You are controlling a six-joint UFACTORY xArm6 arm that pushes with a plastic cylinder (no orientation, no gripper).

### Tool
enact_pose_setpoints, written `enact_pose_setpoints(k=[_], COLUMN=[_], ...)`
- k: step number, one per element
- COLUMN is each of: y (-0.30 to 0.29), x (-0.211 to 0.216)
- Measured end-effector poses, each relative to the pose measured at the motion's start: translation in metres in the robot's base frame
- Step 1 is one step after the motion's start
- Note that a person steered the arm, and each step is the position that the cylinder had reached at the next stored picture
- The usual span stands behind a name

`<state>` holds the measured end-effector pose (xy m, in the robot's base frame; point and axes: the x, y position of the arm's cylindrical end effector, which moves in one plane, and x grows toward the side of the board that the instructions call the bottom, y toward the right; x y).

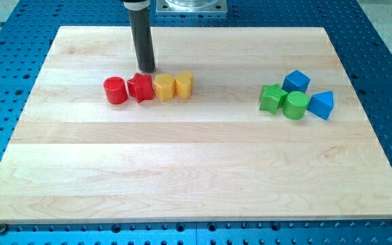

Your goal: Go to the top right side of the heart

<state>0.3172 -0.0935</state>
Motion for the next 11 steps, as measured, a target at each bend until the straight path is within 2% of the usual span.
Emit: enact_pose_setpoints(k=[2, 3, 4, 11], y=[0.028, 0.101, 0.126, 0.147], x=[0.000, 0.000, 0.000, 0.003])
